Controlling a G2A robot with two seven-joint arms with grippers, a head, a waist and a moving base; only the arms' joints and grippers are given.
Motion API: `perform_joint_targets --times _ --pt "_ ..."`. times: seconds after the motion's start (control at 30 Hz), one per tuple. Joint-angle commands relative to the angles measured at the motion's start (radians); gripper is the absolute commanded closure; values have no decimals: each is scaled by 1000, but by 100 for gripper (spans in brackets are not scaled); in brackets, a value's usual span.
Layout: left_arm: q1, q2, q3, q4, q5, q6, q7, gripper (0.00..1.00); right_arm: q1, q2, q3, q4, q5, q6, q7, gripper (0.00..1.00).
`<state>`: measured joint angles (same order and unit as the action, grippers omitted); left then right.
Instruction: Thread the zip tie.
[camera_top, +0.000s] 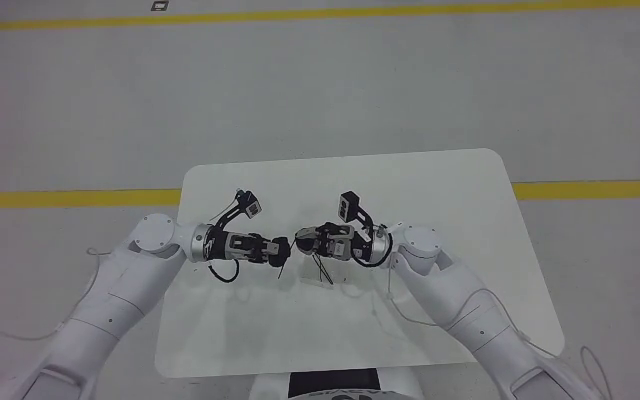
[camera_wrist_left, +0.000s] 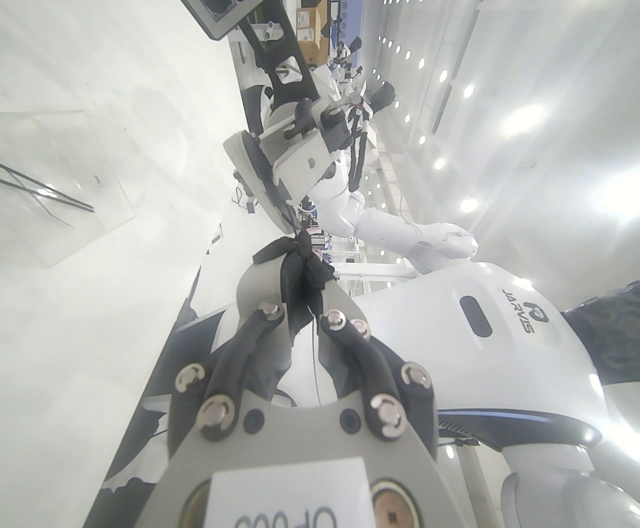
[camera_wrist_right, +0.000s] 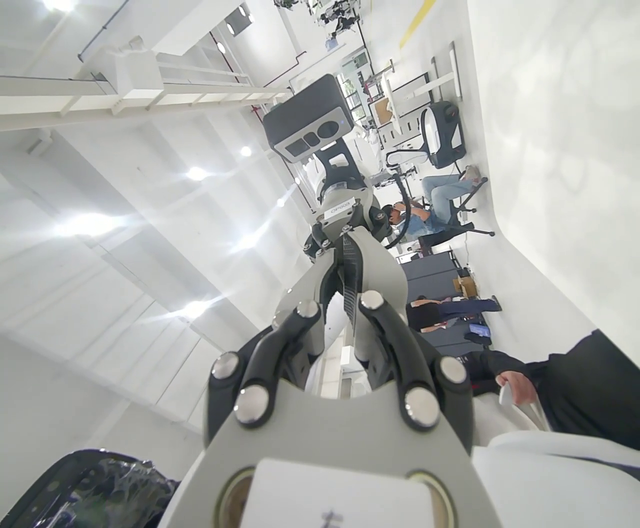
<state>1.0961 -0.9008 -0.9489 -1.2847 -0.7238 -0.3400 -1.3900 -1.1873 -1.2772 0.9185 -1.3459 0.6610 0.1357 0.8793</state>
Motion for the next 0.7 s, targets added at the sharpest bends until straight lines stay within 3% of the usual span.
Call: perform_joint_targets --times 0.0,0.27,0.53,0.67 --pt "0 0 0 0 0 0 0 0 -5 0 4 -4 2 -10 -8 100" --pt "0 0 0 0 0 0 0 0 -31 6 45 -23 7 -66 -50 100" --pt "0 0 0 0 0 0 0 0 -98 19 108 -87 -57 -176 -162 100" --pt "0 0 0 0 0 0 0 0 -105 21 114 -93 -65 -183 -172 100"
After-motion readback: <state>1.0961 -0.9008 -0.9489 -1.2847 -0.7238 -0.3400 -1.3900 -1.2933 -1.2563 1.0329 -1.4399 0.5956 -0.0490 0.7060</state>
